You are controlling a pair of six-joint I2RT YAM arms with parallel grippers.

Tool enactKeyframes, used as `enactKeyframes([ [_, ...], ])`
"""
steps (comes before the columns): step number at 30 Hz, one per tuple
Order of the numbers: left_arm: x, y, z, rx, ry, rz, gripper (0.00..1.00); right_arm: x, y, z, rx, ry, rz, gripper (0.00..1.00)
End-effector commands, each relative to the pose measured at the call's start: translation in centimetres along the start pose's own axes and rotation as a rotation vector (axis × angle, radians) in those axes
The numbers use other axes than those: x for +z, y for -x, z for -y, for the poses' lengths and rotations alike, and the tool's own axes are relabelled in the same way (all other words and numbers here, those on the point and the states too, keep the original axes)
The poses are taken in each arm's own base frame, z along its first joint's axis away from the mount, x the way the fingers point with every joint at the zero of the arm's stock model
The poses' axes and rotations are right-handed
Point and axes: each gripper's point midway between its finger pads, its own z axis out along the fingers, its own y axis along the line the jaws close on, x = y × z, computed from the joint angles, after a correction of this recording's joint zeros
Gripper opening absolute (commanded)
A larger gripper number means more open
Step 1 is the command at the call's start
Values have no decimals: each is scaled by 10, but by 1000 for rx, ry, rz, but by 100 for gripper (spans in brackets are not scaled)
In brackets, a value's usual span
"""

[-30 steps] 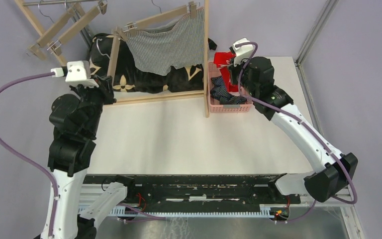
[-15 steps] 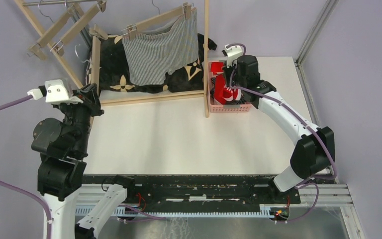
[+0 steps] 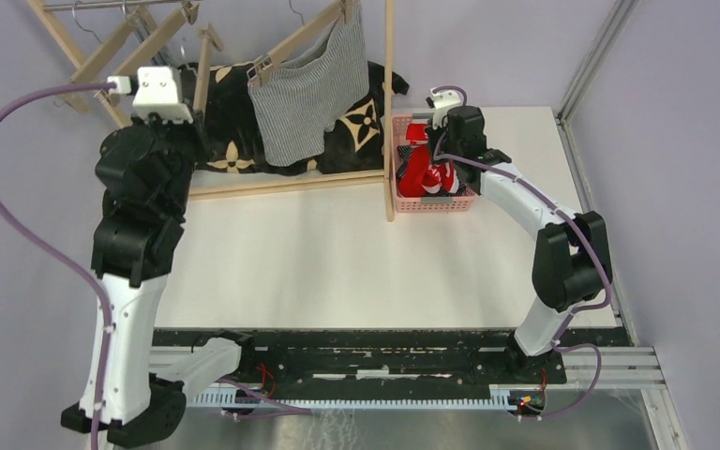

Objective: Remove the underwear clipped to the hanger

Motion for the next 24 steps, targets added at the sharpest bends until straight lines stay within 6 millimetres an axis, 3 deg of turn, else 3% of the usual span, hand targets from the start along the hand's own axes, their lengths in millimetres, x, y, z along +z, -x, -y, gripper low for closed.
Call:
enactKeyframes([
  [1, 22, 22, 13, 73, -56, 35, 3, 1, 33, 0, 34, 17, 109, 1],
  [16, 74, 36, 18, 97, -30, 133, 3, 29, 16, 4, 91, 50, 81, 1],
  [24, 117, 36, 14, -9, -86, 160, 3, 47, 5, 15, 117, 38, 61, 1],
])
